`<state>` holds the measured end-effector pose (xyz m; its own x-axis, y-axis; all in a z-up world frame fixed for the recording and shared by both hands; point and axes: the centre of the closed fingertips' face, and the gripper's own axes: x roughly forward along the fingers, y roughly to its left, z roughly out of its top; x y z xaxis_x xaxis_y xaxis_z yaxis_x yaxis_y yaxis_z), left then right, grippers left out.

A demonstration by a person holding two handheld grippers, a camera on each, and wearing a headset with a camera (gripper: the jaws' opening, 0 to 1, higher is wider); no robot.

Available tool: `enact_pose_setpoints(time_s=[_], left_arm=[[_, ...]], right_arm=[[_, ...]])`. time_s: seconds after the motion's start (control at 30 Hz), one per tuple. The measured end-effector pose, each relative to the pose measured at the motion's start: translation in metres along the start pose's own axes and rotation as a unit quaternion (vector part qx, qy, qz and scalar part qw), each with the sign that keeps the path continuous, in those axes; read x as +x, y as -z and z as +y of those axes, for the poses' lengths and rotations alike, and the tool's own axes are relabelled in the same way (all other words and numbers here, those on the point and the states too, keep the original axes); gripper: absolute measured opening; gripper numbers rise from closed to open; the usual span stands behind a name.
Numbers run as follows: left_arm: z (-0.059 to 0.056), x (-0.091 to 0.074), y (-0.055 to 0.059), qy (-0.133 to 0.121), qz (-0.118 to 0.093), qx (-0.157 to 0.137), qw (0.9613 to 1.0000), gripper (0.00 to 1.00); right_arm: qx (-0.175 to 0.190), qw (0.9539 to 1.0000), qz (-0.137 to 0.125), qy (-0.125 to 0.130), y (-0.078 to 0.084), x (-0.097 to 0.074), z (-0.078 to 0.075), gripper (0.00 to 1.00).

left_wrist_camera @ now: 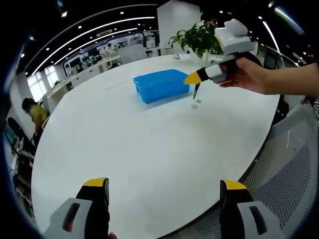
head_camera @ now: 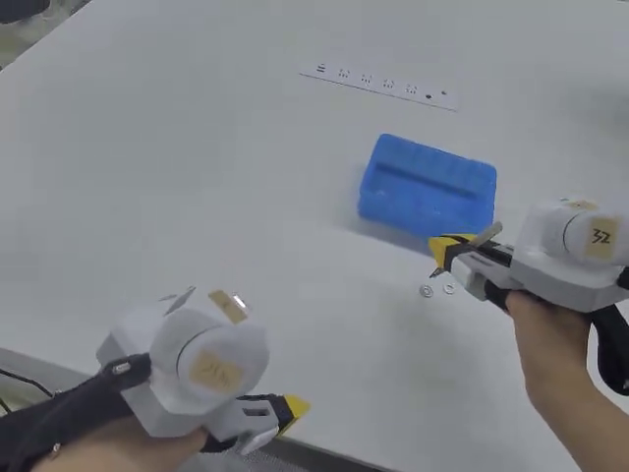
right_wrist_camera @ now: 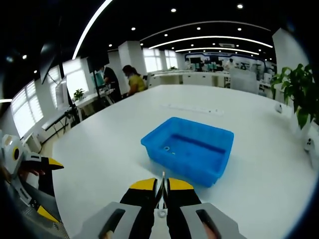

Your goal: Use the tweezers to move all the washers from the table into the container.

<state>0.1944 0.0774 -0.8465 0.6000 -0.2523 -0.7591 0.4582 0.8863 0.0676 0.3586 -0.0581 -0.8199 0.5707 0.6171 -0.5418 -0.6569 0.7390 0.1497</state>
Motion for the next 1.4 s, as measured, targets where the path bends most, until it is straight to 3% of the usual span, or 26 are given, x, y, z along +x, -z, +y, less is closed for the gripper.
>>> enact_pose_setpoints(time_s=[0.53,0.97,1.2,1.4], left_arm=[[-0.002,0.001,0.002,0.004,0.007,0.007,0.9999,0.94],[-0.003,0.001,0.004,0.006,0.012,0.012,0.9998,0.94],[-0.003,0.001,0.003,0.004,0.011,0.012,0.9999,0.94],[-0.002,0.001,0.004,0.003,0.012,0.012,0.9998,0.94]], right_arm=[[0.006,0.9998,0.017,0.003,0.014,0.009,-0.013,0.04],[0.02,0.9997,0.014,0.005,0.016,0.01,-0.012,0.04],[0.001,0.9999,0.015,0.007,0.018,0.009,-0.01,0.03],[0.005,0.9998,0.019,0.006,0.019,0.008,-0.009,0.03]])
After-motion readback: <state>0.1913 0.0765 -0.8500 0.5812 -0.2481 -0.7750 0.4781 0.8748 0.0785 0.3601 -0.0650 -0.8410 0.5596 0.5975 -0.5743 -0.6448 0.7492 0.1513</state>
